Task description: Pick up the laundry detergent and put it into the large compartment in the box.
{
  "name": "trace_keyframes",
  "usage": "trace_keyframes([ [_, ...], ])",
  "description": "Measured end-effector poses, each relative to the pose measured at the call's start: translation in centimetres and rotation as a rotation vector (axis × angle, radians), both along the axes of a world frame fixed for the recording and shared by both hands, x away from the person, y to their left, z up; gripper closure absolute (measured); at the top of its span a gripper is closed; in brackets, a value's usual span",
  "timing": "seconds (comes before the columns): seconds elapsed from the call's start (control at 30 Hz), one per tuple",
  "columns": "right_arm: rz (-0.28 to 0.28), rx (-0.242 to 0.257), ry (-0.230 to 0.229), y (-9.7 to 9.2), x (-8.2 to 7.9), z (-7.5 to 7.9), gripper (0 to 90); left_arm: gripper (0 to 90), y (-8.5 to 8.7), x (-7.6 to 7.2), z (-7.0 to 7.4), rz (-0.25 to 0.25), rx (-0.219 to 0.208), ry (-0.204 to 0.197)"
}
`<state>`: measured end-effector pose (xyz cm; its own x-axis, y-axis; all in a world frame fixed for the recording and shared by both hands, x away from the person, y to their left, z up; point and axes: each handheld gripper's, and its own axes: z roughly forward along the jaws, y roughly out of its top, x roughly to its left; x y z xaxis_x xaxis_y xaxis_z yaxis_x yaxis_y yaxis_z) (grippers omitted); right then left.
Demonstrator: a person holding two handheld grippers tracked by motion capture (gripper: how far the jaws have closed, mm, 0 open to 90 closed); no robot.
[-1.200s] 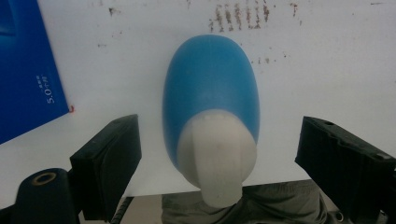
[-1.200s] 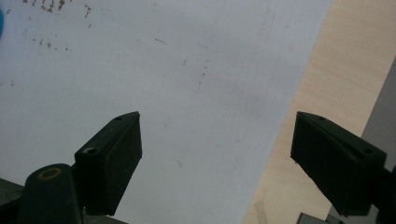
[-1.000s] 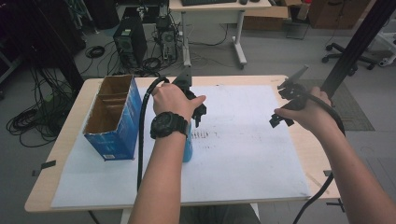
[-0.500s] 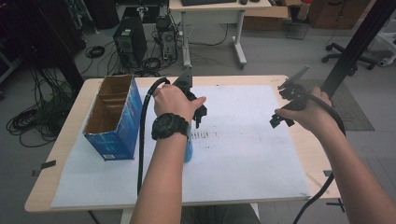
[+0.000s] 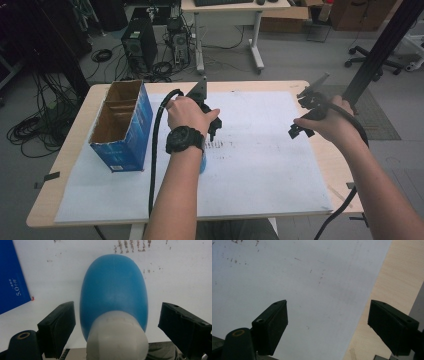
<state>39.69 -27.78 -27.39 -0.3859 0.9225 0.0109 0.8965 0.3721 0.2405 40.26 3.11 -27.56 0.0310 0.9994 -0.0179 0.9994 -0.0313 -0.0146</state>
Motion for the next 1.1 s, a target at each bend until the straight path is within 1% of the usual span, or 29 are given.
trace_keyframes([
  [0.13,0.003,0.0,0.001,0.0,0.0,-0.1,16.4,14.3,0.1,0.0,-0.5,0.004,-0.003,0.003],
  [0.2,0.004,-0.001,0.001,0.1,0.0,-0.2,16.4,15.2,0.2,0.0,-0.7,0.015,-0.005,0.011],
  [0.33,0.005,0.001,0.002,0.1,0.0,-0.3,16.3,16.1,0.3,0.0,-1.0,0.029,0.01,0.005],
  [0.4,0.007,0.001,0.004,0.2,0.0,-0.5,16.3,16.5,0.3,0.0,-1.0,0.039,0.002,0.011],
  [0.5,0.008,0.001,0.006,0.2,0.0,-0.6,16.3,17.5,0.2,0.0,-1.2,0.049,0.003,0.012],
  [0.7,0.012,0.003,0.003,0.1,0.0,-0.6,16.3,22.4,0.1,0.0,-1.6,0.056,0.013,0.02],
  [1.07,0.015,0.005,0.006,0.0,0.0,-0.9,16.2,29.4,0.1,0.4,-1.9,0.078,0.035,0.007],
  [1.1,0.015,0.005,0.007,-0.1,0.0,-1.0,16.2,30.2,0.1,0.5,-2.0,0.077,0.034,0.012],
])
